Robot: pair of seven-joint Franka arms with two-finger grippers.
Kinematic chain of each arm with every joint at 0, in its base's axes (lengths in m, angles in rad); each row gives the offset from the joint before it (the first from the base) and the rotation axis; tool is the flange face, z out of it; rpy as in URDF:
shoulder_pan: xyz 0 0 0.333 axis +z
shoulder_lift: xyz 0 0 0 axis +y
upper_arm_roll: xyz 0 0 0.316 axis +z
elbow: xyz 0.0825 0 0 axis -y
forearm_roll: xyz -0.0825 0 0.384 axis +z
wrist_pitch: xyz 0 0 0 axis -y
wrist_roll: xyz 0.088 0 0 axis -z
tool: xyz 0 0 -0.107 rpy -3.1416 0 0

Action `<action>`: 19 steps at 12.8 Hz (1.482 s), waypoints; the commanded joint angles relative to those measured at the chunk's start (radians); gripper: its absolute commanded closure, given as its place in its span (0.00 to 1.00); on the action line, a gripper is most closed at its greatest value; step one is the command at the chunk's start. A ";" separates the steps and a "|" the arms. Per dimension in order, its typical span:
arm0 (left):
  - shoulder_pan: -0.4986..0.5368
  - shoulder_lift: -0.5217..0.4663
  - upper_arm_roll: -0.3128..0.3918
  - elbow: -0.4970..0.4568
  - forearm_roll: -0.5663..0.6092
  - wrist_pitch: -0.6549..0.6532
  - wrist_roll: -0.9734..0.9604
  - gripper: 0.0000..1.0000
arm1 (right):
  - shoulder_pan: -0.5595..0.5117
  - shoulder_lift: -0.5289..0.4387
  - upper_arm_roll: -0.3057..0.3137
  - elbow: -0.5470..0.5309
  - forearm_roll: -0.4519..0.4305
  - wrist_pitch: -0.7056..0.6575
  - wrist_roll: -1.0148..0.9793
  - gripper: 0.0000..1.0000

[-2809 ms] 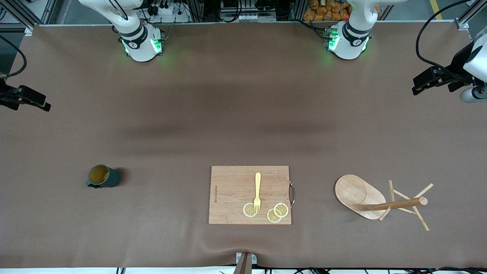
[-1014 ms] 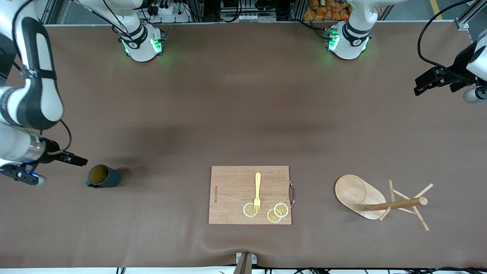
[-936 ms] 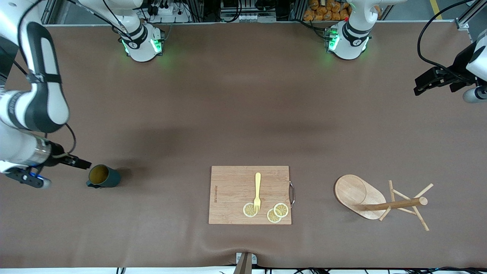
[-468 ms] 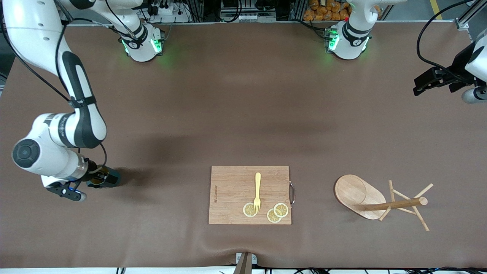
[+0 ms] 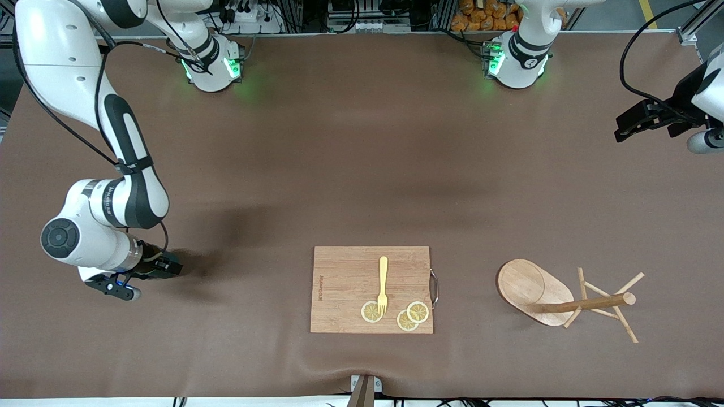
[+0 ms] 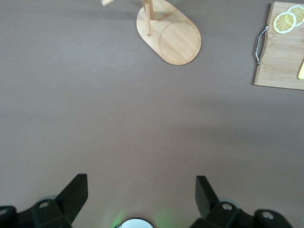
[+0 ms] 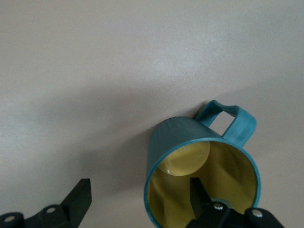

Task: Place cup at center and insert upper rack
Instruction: 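Close the right gripper on the mug rim and lift it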

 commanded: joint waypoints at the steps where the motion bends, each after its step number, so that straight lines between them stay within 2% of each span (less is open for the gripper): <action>1: 0.004 -0.001 -0.006 0.004 0.003 0.004 -0.013 0.00 | 0.000 0.021 0.002 0.028 0.003 -0.010 0.010 1.00; 10: 0.007 -0.001 -0.006 0.004 0.003 0.004 -0.004 0.00 | 0.023 0.001 0.002 0.026 0.000 -0.018 0.056 1.00; 16: 0.001 0.005 -0.006 0.004 0.003 0.004 -0.001 0.00 | 0.184 -0.091 0.010 0.035 0.016 -0.226 0.268 1.00; 19: 0.004 0.005 -0.006 0.002 0.003 0.004 0.002 0.00 | 0.296 -0.098 0.024 0.040 0.095 -0.237 0.342 1.00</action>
